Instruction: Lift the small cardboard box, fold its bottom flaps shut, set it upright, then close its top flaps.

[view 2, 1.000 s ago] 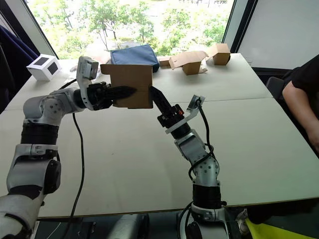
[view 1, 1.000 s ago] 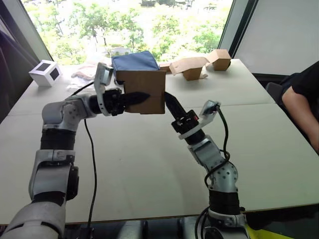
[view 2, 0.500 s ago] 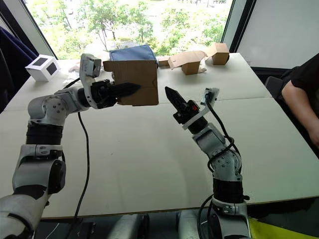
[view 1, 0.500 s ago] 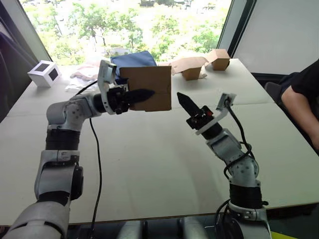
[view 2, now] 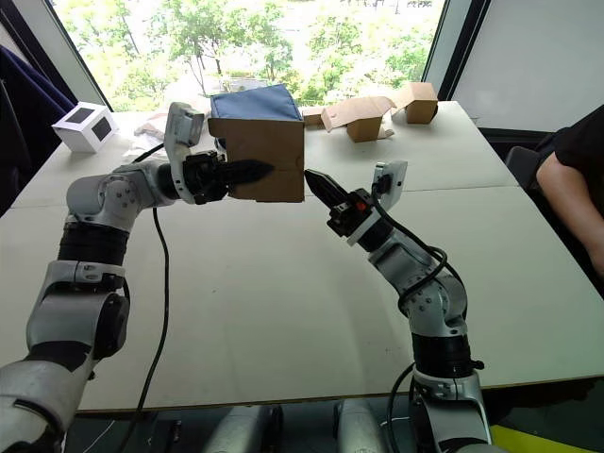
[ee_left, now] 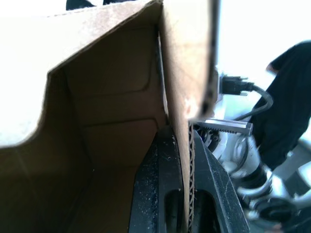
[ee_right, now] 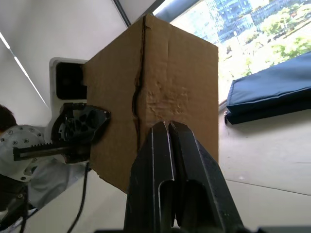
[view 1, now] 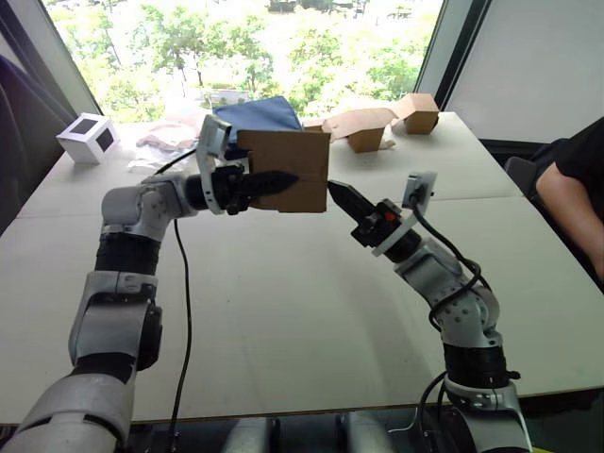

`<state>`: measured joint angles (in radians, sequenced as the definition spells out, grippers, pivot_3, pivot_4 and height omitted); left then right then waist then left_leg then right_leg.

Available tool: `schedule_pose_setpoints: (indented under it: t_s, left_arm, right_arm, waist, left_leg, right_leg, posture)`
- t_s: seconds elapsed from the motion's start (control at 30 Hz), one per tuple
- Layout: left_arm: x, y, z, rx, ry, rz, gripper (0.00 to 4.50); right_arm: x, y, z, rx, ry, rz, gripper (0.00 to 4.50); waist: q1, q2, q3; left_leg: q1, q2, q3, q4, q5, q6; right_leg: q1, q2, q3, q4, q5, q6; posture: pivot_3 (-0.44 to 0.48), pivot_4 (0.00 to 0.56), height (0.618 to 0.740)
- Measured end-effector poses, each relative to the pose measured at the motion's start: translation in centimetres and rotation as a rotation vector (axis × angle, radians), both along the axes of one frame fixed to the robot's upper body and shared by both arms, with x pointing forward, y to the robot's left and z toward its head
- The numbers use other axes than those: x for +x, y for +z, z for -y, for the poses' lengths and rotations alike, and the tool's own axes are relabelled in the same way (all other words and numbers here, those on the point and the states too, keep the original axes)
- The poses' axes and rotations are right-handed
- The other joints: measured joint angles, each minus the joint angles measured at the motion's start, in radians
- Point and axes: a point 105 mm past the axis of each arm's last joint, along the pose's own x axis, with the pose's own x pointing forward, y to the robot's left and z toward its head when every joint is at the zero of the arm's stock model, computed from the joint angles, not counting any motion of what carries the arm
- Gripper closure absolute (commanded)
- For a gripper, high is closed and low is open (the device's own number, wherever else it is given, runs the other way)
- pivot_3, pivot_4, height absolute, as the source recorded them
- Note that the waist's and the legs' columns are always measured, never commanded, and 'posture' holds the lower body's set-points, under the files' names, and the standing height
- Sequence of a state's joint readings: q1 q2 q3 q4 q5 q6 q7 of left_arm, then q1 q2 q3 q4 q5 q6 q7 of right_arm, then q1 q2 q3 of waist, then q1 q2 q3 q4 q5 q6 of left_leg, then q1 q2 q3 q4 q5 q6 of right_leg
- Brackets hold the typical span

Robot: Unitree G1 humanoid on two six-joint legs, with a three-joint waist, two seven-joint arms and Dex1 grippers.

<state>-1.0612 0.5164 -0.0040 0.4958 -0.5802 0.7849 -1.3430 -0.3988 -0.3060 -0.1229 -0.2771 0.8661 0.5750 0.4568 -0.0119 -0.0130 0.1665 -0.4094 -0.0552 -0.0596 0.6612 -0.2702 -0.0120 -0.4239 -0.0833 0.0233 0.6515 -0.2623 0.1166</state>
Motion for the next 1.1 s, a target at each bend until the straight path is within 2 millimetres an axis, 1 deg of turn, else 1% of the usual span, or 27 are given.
schedule_pose_setpoints:
  t_s: [0.03,0.07,0.1,0.13,0.2,0.27,0.33,0.4,0.43,0.5,0.57,0.63,0.7,0.8,0.87,0.97,1.0,1.07,1.1]
  left_arm:
    - [0.1,-0.1,-0.2,0.062,0.02,0.034,4.5]
    - [0.4,-0.5,-0.4,0.166,0.051,0.092,4.5]
    - [0.5,-0.8,-0.3,0.233,0.061,0.126,4.5]
    - [0.7,-1.6,-0.2,0.345,0.058,0.177,4.5]
    - [0.3,-2.8,0.0,0.505,0.003,0.216,4.5]
    - [-0.3,-3.3,0.4,0.638,-0.074,0.235,4.5]
    - [-0.9,-3.1,0.5,0.728,-0.13,0.252,4.5]
    - [-1.6,-2.9,1.1,0.835,-0.192,0.256,4.5]
    - [-2.0,-3.1,1.3,0.884,-0.219,0.264,4.5]
    - [-2.6,-4.0,1.4,0.992,-0.268,0.283,4.5]
    - [-2.9,-5.2,1.6,1.063,-0.302,0.27,4.5]
    - [-3.1,-6.2,2.0,1.106,-0.324,0.255,4.5]
    - [-3.1,-7.1,2.7,1.128,-0.327,0.239,4.5]
    - [-3.5,-8.5,2.9,1.157,-0.333,0.196,4.5]
    - [-4.3,-8.8,3.3,1.159,-0.355,0.189,4.5]
    - [-5.3,-8.5,3.5,1.155,-0.384,0.197,4.5]
    - [-5.5,-8.5,3.5,1.156,-0.386,0.191,3.99]
    - [-5.7,-8.5,3.7,1.155,-0.385,0.181,3.43]
    - [-5.8,-8.5,3.7,1.153,-0.387,0.18,3.06]
  right_arm:
    - [-0.5,-0.4,1.1,-0.043,-0.025,-0.005,4.47]
    - [-1.1,-1.0,2.4,-0.098,-0.055,-0.016,4.47]
    - [-1.6,-1.3,3.0,-0.141,-0.067,-0.019,4.47]
    - [-2.4,-1.7,3.7,-0.218,-0.067,-0.024,4.47]
    - [-3.8,-2.2,4.1,-0.358,-0.051,-0.017,4.47]
    - [-5.0,-2.9,4.5,-0.481,-0.04,-0.022,4.47]
    - [-5.8,-3.5,4.6,-0.563,-0.03,-0.031,4.47]
    - [-6.9,-4.5,4.6,-0.695,-0.005,-0.036,4.47]
    - [-7.4,-5.0,4.6,-0.756,0.008,-0.037,4.47]
    - [-8.3,-6.2,4.5,-0.865,0.037,-0.045,4.47]
    - [-8.6,-6.9,4.3,-0.895,0.043,-0.047,4.47]
    - [-8.6,-7.0,4.1,-0.893,0.034,-0.037,4.47]
    - [-8.4,-7.0,3.9,-0.885,0.009,-0.024,4.47]
    - [-8.3,-7.7,3.7,-0.891,-0.001,-0.02,4.47]
    - [-8.2,-8.2,3.6,-0.885,-0.007,-0.031,4.47]
    - [-7.8,-8.6,3.4,-0.886,-0.008,-0.035,4.47]
    - [-7.7,-8.6,3.3,-0.887,-0.009,-0.032,4.5]
    - [-7.4,-8.6,3.1,-0.88,-0.009,-0.027,4.5]
    - [-7.3,-8.7,3.0,-0.879,-0.007,-0.029,4.5]
  waist:
    - [-0.001,0.0,0.0]
    - [-0.001,0.0,0.0]
    - [-0.001,0.0,0.0]
    - [-0.001,0.0,0.0]
    - [-0.002,0.0,0.0]
    - [-0.002,0.0,0.0]
    - [-0.003,-0.001,0.001]
    - [-0.002,-0.001,0.001]
    - [-0.002,-0.001,0.001]
    - [-0.002,-0.001,0.001]
    - [-0.002,-0.001,0.001]
    - [-0.001,-0.002,0.001]
    - [0.001,-0.002,0.002]
    - [0.0,-0.003,0.002]
    - [0.0,-0.003,0.002]
    - [-0.001,-0.003,0.002]
    - [-0.001,-0.003,0.002]
    - [0.0,-0.003,0.002]
    - [0.0,-0.003,0.002]
  left_leg:
    - [0.0,0.0,0.0,0.0,0.0,0.0]
    - [0.0,0.0,0.001,0.0,0.0,0.001]
    - [0.0,0.0,0.001,0.0,0.0,0.001]
    - [0.0,0.0,0.001,0.0,0.0,0.001]
    - [0.0,0.0,0.001,0.0,0.0,0.001]
    - [0.0,0.001,0.001,0.0,0.0,0.001]
    - [0.0,0.001,0.001,0.0,-0.001,0.001]
    - [0.0,0.001,0.001,0.001,-0.001,0.002]
    - [0.0,0.001,0.001,0.001,-0.001,0.002]
    - [0.0,0.001,0.0,0.001,-0.001,0.003]
    - [0.0,0.001,0.0,0.002,-0.001,0.003]
    - [0.0,0.001,0.0,0.003,-0.001,0.003]
    - [0.0,0.001,0.0,0.003,-0.002,0.003]
    - [0.0,0.001,0.0,0.003,-0.002,0.003]
    - [0.0,0.001,0.0,0.003,-0.002,0.003]
    - [0.0,0.001,-0.001,0.004,-0.002,0.003]
    - [0.0,0.001,-0.001,0.004,-0.002,0.003]
    - [0.0,0.001,-0.001,0.004,-0.002,0.003]
    - [0.0,0.001,-0.001,0.004,-0.002,0.003]
  right_leg:
    - [0.0,0.0,0.0,0.0,0.0,0.0]
    - [0.0,-0.001,0.0,0.0,0.0,0.0]
    - [0.0,-0.001,0.001,0.0,0.0,0.0]
    - [0.0,0.0,0.001,0.0,0.0,0.0]
    - [0.001,0.001,0.0,0.0,0.0,0.0]
    - [0.001,0.002,0.0,-0.001,0.0,0.0]
    - [0.001,0.002,0.0,-0.001,-0.001,0.0]
    - [0.002,0.002,0.0,-0.001,-0.001,0.001]
    - [0.003,0.002,0.0,-0.002,-0.001,0.001]
    - [0.004,0.001,0.0,-0.002,-0.001,0.001]
    - [0.005,0.001,0.0,-0.002,-0.001,0.001]
    - [0.005,0.002,0.0,-0.002,-0.001,0.001]
    - [0.005,0.001,0.0,-0.002,-0.001,0.002]
    - [0.005,0.001,0.0,-0.002,-0.001,0.002]
    - [0.005,0.001,0.0,-0.002,-0.001,0.002]
    - [0.005,0.001,0.0,-0.001,-0.001,0.002]
    - [0.005,0.001,0.0,-0.001,-0.001,0.002]
    - [0.005,0.001,0.0,-0.001,-0.001,0.002]
    - [0.005,0.001,0.0,-0.001,-0.001,0.002]
  posture:
    - [0.0,0.15,0.74]
    - [0.0,0.15,0.74]
    - [0.0,0.15,0.74]
    - [0.0,0.15,0.74]
    - [0.0,0.15,0.74]
    - [0.0,0.15,0.74]
    - [0.0,0.15,0.74]
    - [0.0,0.15,0.74]
    - [0.0,0.15,0.74]
    - [0.0,0.15,0.74]
    - [0.0,0.15,0.74]
    - [0.0,0.15,0.74]
    - [0.0,0.15,0.74]
    - [0.0,0.15,0.74]
    - [0.0,0.15,0.74]
    - [0.0,0.15,0.74]
    - [0.0,0.15,0.74]
    - [0.0,0.15,0.74]
    - [0.0,0.15,0.74]
